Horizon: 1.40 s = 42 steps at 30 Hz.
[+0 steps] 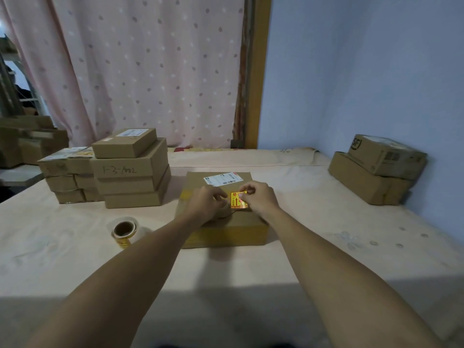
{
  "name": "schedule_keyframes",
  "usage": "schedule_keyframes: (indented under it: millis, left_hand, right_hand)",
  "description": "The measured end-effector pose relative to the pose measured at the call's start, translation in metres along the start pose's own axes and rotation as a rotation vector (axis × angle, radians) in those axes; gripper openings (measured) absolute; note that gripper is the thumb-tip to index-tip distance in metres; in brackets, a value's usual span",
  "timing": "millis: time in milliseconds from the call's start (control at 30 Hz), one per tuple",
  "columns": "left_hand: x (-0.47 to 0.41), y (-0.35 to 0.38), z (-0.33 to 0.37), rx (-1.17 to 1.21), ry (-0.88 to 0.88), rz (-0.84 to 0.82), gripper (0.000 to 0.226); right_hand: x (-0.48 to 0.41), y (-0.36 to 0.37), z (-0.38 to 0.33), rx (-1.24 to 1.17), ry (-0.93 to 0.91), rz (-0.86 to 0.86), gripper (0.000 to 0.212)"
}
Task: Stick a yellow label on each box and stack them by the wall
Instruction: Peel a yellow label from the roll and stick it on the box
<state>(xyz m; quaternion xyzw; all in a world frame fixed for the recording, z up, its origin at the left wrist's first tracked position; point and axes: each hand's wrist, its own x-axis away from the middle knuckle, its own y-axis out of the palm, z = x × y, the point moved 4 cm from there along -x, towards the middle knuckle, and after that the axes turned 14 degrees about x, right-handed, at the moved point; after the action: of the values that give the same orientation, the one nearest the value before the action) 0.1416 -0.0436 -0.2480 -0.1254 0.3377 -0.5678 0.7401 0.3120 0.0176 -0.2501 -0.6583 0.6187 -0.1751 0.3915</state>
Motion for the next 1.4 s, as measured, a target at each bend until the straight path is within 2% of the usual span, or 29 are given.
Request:
schedule_keyframes:
  millis: [567, 800, 933, 1133, 1400]
  left_hand:
    - [-0.020, 0.044, 0.003, -0.233, 0.092, -0.131, 0.025]
    - [-0.020, 0.044, 0.005, -0.221, 0.070, -0.107, 0.024]
    - [-0.021, 0.044, 0.004, -0.260, 0.067, -0.167, 0.030]
    - [-0.023, 0.039, 0.001, -0.309, 0.085, -0.268, 0.036]
    - [-0.019, 0.038, -0.004, -0.249, 0.089, -0.240, 0.036]
  right_hand:
    - [-0.006, 0.007, 0.022, 0.223, -0.070, -0.029, 0.017]
    - [-0.009, 0.003, 0.022, 0.430, -0.150, 0.037, 0.019]
    - [-0.007, 0.001, 0.026, 0.479, -0.140, 0.053, 0.025]
    - [-0.010, 0.000, 0.040, 0.360, -0.117, -0.038, 0.028]
    - [-0.011, 0.004, 0.052, 0.174, -0.110, -0.113, 0.028]
